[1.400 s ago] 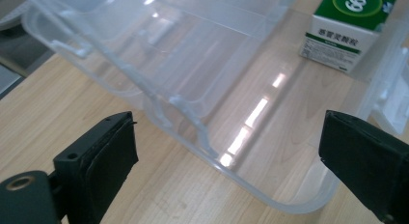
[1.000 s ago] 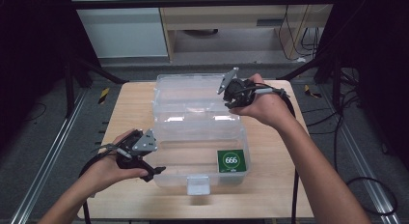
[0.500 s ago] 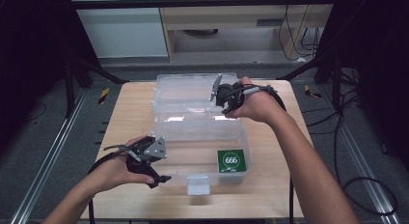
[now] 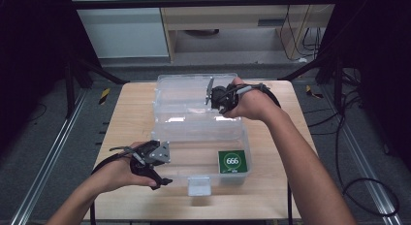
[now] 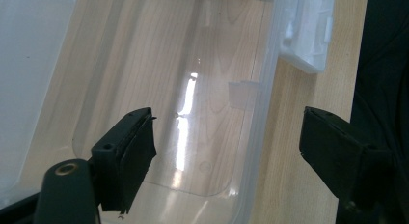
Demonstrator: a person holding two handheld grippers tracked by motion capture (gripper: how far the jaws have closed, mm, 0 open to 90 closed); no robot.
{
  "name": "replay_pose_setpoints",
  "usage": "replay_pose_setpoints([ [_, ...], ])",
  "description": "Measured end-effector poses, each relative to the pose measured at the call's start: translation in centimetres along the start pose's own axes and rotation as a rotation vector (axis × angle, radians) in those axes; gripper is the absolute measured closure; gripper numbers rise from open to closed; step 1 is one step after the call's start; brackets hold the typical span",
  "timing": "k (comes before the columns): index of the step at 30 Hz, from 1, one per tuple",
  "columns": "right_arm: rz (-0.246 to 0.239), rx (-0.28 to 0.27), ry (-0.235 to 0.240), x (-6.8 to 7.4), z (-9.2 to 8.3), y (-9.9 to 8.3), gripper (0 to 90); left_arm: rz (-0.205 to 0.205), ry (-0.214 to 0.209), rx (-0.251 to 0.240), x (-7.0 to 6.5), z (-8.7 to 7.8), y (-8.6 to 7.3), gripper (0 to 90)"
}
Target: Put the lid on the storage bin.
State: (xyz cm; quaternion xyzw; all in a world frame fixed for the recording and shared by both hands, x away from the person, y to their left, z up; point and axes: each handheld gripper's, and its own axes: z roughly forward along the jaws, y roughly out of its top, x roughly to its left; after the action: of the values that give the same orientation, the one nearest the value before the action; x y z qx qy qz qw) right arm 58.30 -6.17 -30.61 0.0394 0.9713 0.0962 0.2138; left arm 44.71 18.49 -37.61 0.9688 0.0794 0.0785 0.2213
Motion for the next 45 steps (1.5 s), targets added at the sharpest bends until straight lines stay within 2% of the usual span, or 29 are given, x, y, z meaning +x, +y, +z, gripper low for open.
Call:
replay_pose_setpoints([
  [6,-0.023,0.005,0.011,-0.1,-0.1,0.2,79.1,0.011,-0.024,0.018,-0.2,0.4,0.1,26.4],
  [9,-0.034,0.004,0.008,0.0,-0.1,0.3,79.7,0.040,-0.033,0.044,-0.4,0.6,0.1,30.1],
  [12,-0.032,0.002,0.007,0.0,-0.1,0.3,79.7,0.051,-0.035,0.063,-0.6,0.7,0.1,34.9],
  [13,-0.032,0.004,0.006,0.0,-0.1,0.3,79.7,0.068,-0.034,0.068,-0.6,0.8,0.1,37.2],
  [18,-0.025,0.001,0.003,0.0,-0.1,0.1,79.7,0.081,-0.039,0.101,-0.6,1.4,0.3,47.0],
  [25,-0.025,0.001,-0.003,0.1,-0.1,0.1,79.7,0.068,-0.057,0.118,-0.7,2.2,0.3,62.0],
  [28,-0.023,0.002,-0.003,0.1,-0.1,0.1,79.7,0.071,-0.057,0.122,-0.7,2.5,0.3,65.2],
  [32,-0.028,0.006,-0.004,0.1,-0.1,0.1,79.8,0.058,-0.064,0.112,-0.7,2.6,0.4,77.1],
  [37,-0.035,0.012,-0.014,0.3,-0.1,0.3,80.2,0.040,-0.058,0.106,-0.9,2.6,0.3,82.3],
  [39,-0.043,0.013,-0.020,0.3,0.0,0.3,80.3,0.038,-0.046,0.102,-0.8,2.6,0.3,82.1],
  [45,-0.045,0.012,-0.033,0.4,0.1,0.6,80.9,0.027,-0.048,0.097,-0.6,2.7,0.2,82.2],
])
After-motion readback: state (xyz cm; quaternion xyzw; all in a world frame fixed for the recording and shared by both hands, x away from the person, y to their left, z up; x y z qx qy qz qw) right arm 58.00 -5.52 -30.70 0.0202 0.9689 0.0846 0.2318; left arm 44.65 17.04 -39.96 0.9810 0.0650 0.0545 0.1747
